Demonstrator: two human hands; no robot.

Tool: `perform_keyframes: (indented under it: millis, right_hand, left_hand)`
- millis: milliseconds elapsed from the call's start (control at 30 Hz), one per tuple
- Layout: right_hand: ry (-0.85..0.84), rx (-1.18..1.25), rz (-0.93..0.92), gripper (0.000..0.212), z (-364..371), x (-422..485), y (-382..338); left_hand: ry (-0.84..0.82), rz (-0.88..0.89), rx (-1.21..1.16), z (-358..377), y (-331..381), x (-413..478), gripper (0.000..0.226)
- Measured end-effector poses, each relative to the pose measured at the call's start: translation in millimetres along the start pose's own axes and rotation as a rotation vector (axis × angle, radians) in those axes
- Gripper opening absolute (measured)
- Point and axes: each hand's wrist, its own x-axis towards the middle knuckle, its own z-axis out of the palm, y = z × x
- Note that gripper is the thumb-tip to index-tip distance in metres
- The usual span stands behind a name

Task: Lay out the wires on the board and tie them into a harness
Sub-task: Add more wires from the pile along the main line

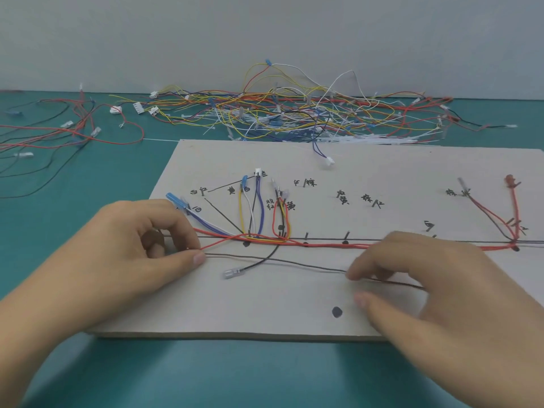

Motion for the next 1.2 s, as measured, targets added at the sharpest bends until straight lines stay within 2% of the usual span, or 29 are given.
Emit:
perform_keyframes:
  millis: [100, 200, 300, 433, 533, 633, 800, 1000, 1200]
  right_hand:
    - [-0.085, 0.1, 0.04, 0.019, -13, -9, -41]
    - [-0.078, 0.126, 0.084, 0.023, -15, 11, -47]
    - [-0.039, 0.085, 0.11, 0.019, -22, 33, -55]
    - [-0.08, 0.028, 0.135, 0.016, -17, 60, -52]
    - [-0.128, 0.045, 0.127, 0.013, -4, 65, -48]
    - [-0.152, 0.075, 0.107, 0.012, 6, 59, -44]
    - [-0.123, 0.089, 0.111, 0.006, 11, 61, -33]
    - [-0.139, 0.121, 0.126, 0.009, 18, 64, -29]
    - [-0.149, 0.181, 0.153, 0.008, 19, 67, -24]
  left_hand:
    - [0.008, -0.008, 0.018, -1, 4, 1, 0.038]
    - [0.009, 0.017, 0.038, -3, 12, 1, 0.036]
    - [0.005, 0.023, 0.041, -7, 20, 8, 0.043]
    - [-0.007, 0.093, 0.036, -13, 36, 35, 0.031]
    - [-0.151, 0.103, 0.027, -19, 48, 60, 0.019]
    - [-0.341, 0.121, 0.136, -12, 57, 74, 0.015]
    - [-0.263, 0.197, 0.039, 15, 57, 77, 0.012]
    - [-0.222, 0.264, -0.092, 28, 51, 71, 0.01]
    - [-0.143, 0.231, -0.104, 38, 54, 71, 0.016]
